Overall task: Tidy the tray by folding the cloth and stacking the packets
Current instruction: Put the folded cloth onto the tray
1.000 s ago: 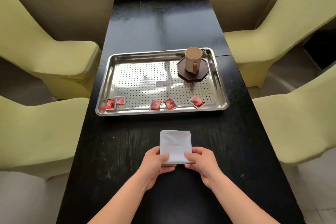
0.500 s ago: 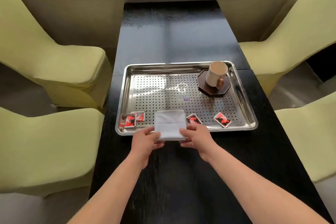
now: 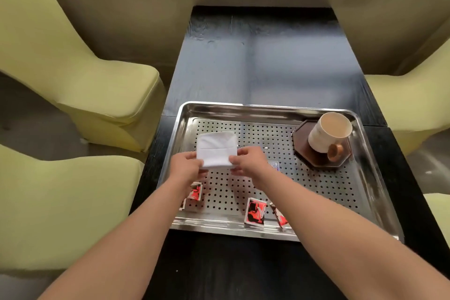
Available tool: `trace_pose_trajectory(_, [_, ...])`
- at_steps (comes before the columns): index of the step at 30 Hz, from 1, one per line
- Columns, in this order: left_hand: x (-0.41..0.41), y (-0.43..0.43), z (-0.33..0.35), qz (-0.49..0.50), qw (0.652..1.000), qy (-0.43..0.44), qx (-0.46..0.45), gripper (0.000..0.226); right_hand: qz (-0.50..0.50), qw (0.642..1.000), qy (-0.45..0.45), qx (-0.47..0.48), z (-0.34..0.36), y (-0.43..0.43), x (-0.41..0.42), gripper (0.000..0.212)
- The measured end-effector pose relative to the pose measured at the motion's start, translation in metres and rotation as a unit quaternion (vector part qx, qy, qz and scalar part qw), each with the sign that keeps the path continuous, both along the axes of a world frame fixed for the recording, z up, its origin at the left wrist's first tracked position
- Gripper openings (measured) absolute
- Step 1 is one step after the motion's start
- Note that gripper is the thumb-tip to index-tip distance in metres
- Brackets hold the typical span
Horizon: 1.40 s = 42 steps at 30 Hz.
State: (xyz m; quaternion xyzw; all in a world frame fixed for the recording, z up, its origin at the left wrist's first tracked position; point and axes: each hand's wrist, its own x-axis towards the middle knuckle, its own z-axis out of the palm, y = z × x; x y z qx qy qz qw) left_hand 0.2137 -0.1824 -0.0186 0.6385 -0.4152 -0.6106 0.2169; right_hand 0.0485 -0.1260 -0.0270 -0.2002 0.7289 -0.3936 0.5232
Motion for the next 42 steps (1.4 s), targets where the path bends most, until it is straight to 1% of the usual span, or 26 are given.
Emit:
trace_pose_trajectory(2, [-0.007,-0.019,-0.01,0.006,1.0,-0.014,-0.013,0.026,-0.003,1.0,0.017,0.002,-0.008,-0.021,-0.003,0.015])
trace_pose_trajectory(5, [-0.018,-0.045,-0.025,0.018,0.998,-0.047,-0.028,0.023,0.002,0.997,0.072,0.004,-0.022,-0.05,-0.006,0.024])
trace_pose_trajectory(9, [-0.026,-0.072,-0.04,0.028,0.993,-0.095,-0.071,0.023,-0.021,0.994,0.106,-0.006,-0.039,-0.078,-0.005,0.026])
trace_pose_trajectory(11, [-0.027,-0.081,-0.044,0.022,0.986,-0.133,-0.1,0.023,-0.015,0.991,0.135,-0.004,-0.043,-0.087,-0.003,0.017])
trace_pose_trajectory(13, [-0.029,-0.089,-0.048,0.007,0.977,-0.176,-0.124,0.026,-0.003,0.986,0.167,0.001,-0.048,-0.095,-0.001,0.003])
trace_pose_trajectory(16, [-0.031,-0.088,-0.051,-0.053,0.955,-0.237,-0.171,0.027,0.026,0.978,0.208,0.018,-0.053,-0.098,0.003,0.016])
trace_pose_trajectory(18, [-0.032,-0.08,-0.052,-0.082,0.936,-0.275,-0.202,0.038,0.057,0.967,0.248,0.021,-0.051,-0.095,0.005,0.023])
trace_pose_trajectory(19, [-0.031,-0.075,-0.052,-0.082,0.933,-0.277,-0.212,0.045,0.068,0.962,0.265,0.018,-0.05,-0.092,0.006,0.025])
trace_pose_trajectory(21, [-0.026,-0.064,-0.049,-0.074,0.934,-0.259,-0.234,0.05,0.063,0.963,0.261,0.004,-0.047,-0.083,0.004,0.024])
trace_pose_trajectory(22, [-0.023,-0.059,-0.045,-0.075,0.932,-0.25,-0.25,0.048,0.048,0.97,0.237,-0.005,-0.044,-0.076,0.002,0.021])
trace_pose_trajectory(25, [-0.003,-0.038,-0.035,-0.094,0.918,-0.244,-0.299,0.044,-0.004,0.986,0.162,-0.031,-0.031,-0.041,-0.009,0.028])
trace_pose_trajectory(26, [0.005,-0.03,-0.032,-0.105,0.91,-0.254,-0.312,0.043,-0.004,0.986,0.16,-0.039,-0.027,-0.025,-0.015,0.028])
trace_pose_trajectory(28, [0.021,-0.012,-0.028,-0.148,0.882,-0.292,-0.34,0.041,0.025,0.979,0.196,-0.04,-0.019,0.011,-0.028,0.026])
trace_pose_trajectory(30, [0.035,0.009,-0.027,-0.21,0.843,-0.333,-0.366,0.042,0.052,0.967,0.245,-0.039,-0.011,0.05,-0.043,0.024])
trace_pose_trajectory(32, [0.046,0.028,-0.025,-0.257,0.813,-0.371,-0.369,0.049,0.068,0.949,0.305,-0.035,-0.004,0.091,-0.057,0.021])
trace_pose_trajectory(33, [0.051,0.036,-0.025,-0.266,0.809,-0.383,-0.359,0.054,0.07,0.937,0.342,-0.027,-0.001,0.113,-0.066,0.02])
trace_pose_trajectory(34, [0.055,0.043,-0.026,-0.264,0.813,-0.388,-0.345,0.059,0.065,0.92,0.385,-0.018,0.001,0.135,-0.075,0.02])
trace_pose_trajectory(35, [0.058,0.049,-0.025,-0.255,0.822,-0.387,-0.33,0.063,0.054,0.899,0.434,-0.012,0.003,0.156,-0.085,0.021])
trace_pose_trajectory(37, [0.061,0.058,-0.021,-0.228,0.853,-0.37,-0.288,0.069,0.027,0.851,0.524,0.012,0.005,0.194,-0.108,0.026])
trace_pose_trajectory(38, [0.062,0.061,-0.02,-0.216,0.866,-0.362,-0.269,0.072,0.011,0.831,0.554,0.038,0.005,0.212,-0.118,0.029])
trace_pose_trajectory(39, [0.062,0.064,-0.018,-0.212,0.868,-0.367,-0.257,0.075,-0.002,0.817,0.572,0.069,0.004,0.228,-0.128,0.033])
trace_pose_trajectory(40, [0.062,0.065,-0.017,-0.215,0.858,-0.389,-0.259,0.077,-0.011,0.807,0.582,0.099,0.001,0.242,-0.136,0.037])
trace_pose_trajectory(41, [0.063,0.066,-0.016,-0.222,0.839,-0.416,-0.269,0.078,-0.016,0.801,0.585,0.128,-0.002,0.253,-0.142,0.043])
trace_pose_trajectory(42, [0.064,0.065,-0.015,-0.226,0.826,-0.435,-0.277,0.079,-0.02,0.799,0.581,0.154,-0.005,0.261,-0.147,0.049])
